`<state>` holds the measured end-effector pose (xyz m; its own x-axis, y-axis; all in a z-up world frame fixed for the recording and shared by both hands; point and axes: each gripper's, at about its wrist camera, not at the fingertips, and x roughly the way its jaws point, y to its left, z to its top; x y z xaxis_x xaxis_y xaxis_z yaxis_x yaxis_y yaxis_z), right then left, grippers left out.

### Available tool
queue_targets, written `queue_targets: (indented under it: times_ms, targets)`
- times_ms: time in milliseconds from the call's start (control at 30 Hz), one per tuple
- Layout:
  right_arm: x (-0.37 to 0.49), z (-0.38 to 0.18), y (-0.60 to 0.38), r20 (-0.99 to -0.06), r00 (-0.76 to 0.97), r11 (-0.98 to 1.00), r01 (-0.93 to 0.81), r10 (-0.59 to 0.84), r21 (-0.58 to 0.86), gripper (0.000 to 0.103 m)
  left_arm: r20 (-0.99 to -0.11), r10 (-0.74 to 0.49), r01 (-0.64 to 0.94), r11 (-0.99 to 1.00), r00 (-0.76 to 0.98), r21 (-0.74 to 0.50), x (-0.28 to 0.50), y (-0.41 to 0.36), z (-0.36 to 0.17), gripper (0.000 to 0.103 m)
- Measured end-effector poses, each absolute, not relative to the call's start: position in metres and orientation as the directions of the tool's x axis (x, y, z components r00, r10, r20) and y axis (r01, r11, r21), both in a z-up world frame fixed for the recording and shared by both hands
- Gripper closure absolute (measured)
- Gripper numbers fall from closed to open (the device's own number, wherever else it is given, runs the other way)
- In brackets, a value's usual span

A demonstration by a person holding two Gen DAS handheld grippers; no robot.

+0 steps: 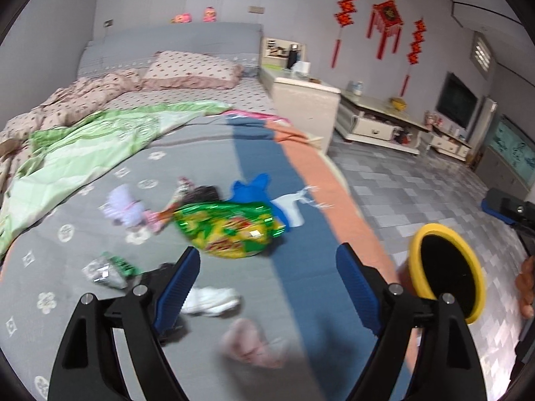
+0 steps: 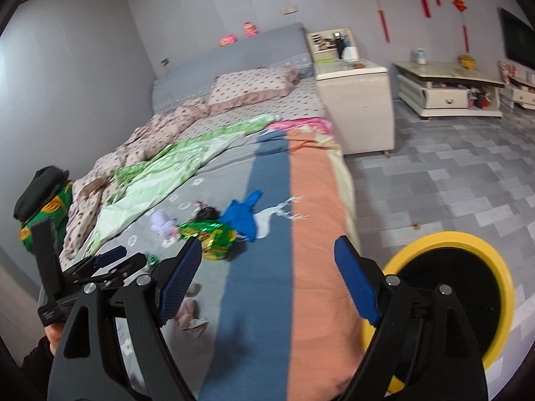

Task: Collect trash
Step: 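Return to the bed and grasp the black plastic bag with the left tool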

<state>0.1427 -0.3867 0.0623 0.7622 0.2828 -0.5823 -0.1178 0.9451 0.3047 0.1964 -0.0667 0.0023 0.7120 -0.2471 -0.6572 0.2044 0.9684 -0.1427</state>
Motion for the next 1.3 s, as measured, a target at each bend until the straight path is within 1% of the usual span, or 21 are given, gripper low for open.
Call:
queue_targets:
  times_ms: [367,567,933,1100,1300]
  targets:
    - [0.152,0.026,-0.314,-0.623,0.68,0.92,-0.25,0.388,0.301,0.025,-0.718,-0.122,0.075,0.992,0.685,-0.098,0.198,0.004,-0.039,0.023]
    - [0.159,-0.005,-0.282,-0.658,0.626,0.908,-0.3,0.418,0.291,0.025,-0.747,-0.091,0.026,0.995,0.658,-0.098,0.201,0.03,-0.065,0.023]
    - [0.166,-0.065,-0.222,-0.736,0.509,0.881,-0.396,0.447,0.26,0.025,-0.794,-0.087,-0.027,0.991,0.602,-0.129,0.217,0.052,-0.111,0.023]
    - [0.168,-0.089,-0.194,-0.768,0.466,0.867,-0.442,0.44,0.228,0.025,-0.799,-0.104,-0.038,0.987,0.592,-0.156,0.225,0.055,-0.122,0.023]
    - [0.174,-0.109,-0.177,-0.796,0.432,0.863,-0.46,0.424,0.21,0.026,-0.809,-0.119,-0.043,0.984,0.576,-0.175,0.233,0.056,-0.134,0.023]
